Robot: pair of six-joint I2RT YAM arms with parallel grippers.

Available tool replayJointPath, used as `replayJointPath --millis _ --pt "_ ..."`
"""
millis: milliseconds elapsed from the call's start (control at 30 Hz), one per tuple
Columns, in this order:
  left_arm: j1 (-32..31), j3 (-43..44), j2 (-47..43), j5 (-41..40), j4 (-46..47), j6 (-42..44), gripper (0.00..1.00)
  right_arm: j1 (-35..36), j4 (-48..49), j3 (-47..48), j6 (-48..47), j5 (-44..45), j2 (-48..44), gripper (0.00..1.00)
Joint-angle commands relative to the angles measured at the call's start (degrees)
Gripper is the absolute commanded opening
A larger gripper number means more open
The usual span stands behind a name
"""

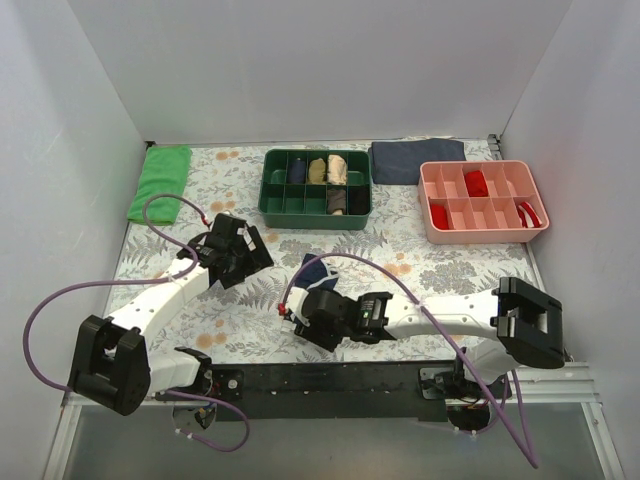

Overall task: Roll the underwear
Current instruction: Roll the underwear to the center of the board.

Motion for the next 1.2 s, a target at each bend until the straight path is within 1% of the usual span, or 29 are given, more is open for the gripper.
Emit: replayJointPath --millis 0,67,200,300,367,467,667,900,1167 --pt "0.36 -1.69 -1.8 1.11 1.99 -1.45 0.85 3.11 2.51 2.11 -5.07 4.94 0.89 0.52" --pt "0.36 -2.3 -2.23 1.38 2.51 -1.72 0.85 4.17 1.44 4.58 -5.51 5.91 2.21 0.52" --pt "0.36 -3.09 -2.76 1.47 4.1 -0.93 0.85 7.07 1.96 5.29 -7.61 6.96 6.95 0.52" --pt "0.27 -2.92 -2.67 0.68 3.84 -0.05 0.85 8.22 3.1 5.91 -7.62 7.49 8.63 0.52" --pt "0.36 -2.4 -2.76 0.76 3.4 0.21 0.85 8.48 3.29 6.52 -7.18 8.97 9.25 0.52" --pt "0.36 -2.65 -3.9 0.5 4.01 -0.14 0.85 8.66 4.69 6.61 -8.93 12.05 10.04 0.52" --pt "0.36 -3.18 -4.87 0.76 4.89 -0.23 0.85 9.27 5.22 8.02 -10.87 15.48 11.8 0.52" --pt "0.36 -2.66 -5.13 0.23 4.89 0.3 0.85 9.54 6.28 7.14 -10.87 15.05 13.56 0.52" --pt "0.36 -3.27 -5.13 1.47 5.68 0.13 0.85 9.54 8.91 4.94 -10.96 15.75 14.96 0.52"
